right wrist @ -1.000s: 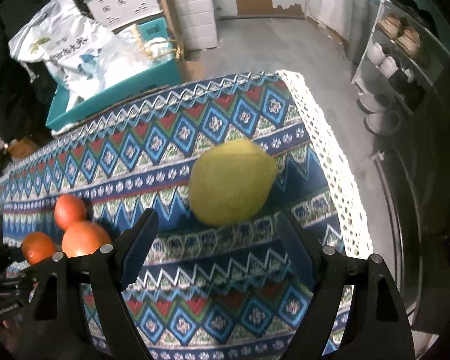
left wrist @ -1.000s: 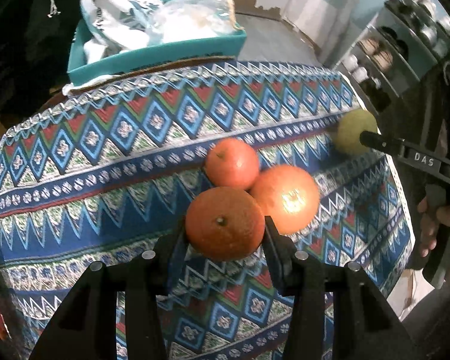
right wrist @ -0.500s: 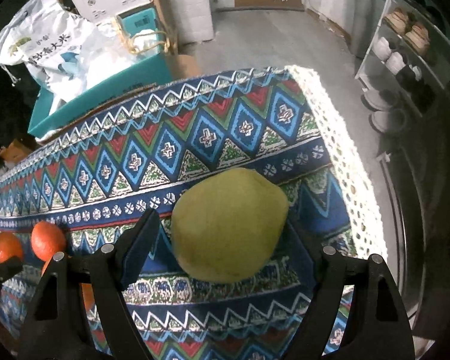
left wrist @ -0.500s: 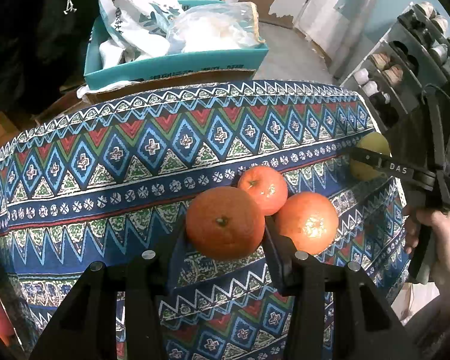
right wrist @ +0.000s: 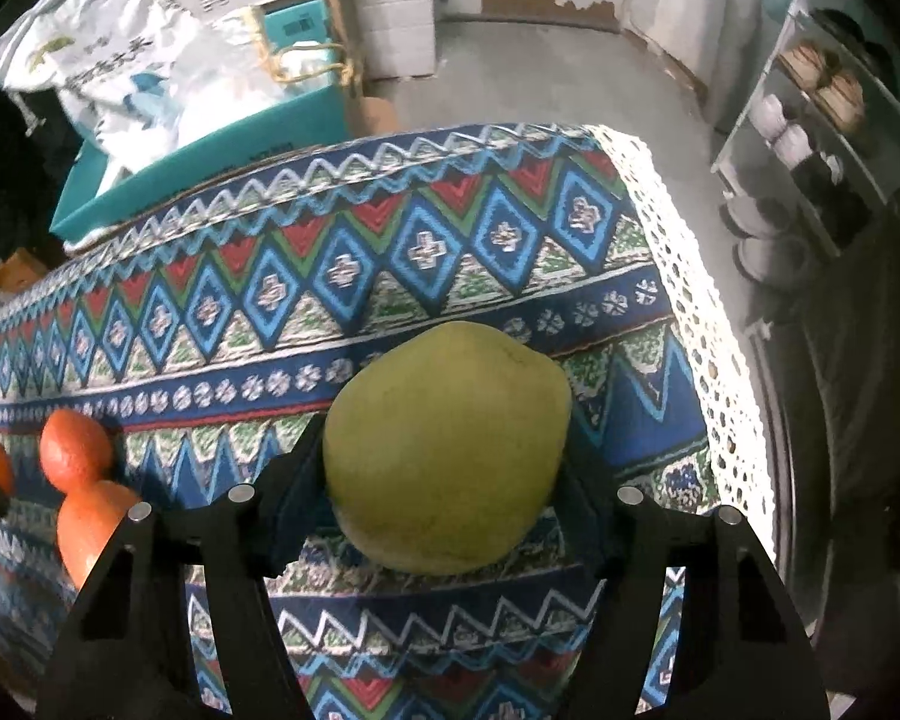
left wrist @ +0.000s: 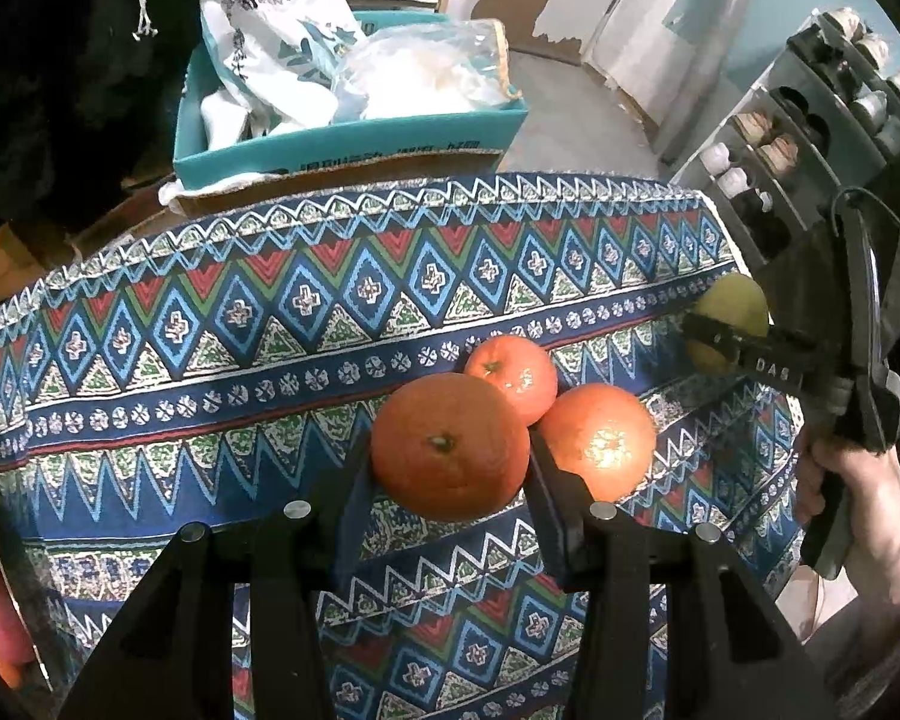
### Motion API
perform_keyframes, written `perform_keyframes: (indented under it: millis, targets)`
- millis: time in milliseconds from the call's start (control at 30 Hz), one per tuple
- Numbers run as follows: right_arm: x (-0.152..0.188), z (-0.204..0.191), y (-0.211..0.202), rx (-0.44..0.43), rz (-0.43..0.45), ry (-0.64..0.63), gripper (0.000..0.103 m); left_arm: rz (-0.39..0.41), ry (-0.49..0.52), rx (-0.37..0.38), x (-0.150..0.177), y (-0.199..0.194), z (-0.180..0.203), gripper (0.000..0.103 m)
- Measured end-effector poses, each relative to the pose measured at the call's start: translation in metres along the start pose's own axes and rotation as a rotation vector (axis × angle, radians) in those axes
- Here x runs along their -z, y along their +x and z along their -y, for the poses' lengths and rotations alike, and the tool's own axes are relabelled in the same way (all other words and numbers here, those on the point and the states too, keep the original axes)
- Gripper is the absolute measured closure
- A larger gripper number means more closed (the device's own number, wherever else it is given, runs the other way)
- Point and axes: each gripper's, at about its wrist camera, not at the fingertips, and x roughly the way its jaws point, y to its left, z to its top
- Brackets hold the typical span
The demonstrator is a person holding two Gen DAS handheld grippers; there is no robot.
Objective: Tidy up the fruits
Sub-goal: 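Grasp a tangerine with the left tool while the right tool grasps the small yellow pear, then lift and carry the tangerine and pear over the glass plate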
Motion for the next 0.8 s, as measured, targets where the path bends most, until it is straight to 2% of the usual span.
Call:
perform_keyframes:
  millis: [200,467,800]
  targets:
    - [0.005,-0.028,-0.028,0.004,0.054,-0.068,0.034,0.027,0.003,-0.010,0.002,-0.017,-0.001,0.055]
    - [0.004,-0.052,-0.069,-0.052,0.112,-0.086,0.034,0.083,0.022,-0.033,0.008,-0.048,0.001,0.055]
    - [0.006,-0.092,-0.112,-0.106,0.176,-0.167,0.034,0.145,0.025,-0.032,0.020,-0.089,-0.003,0.055]
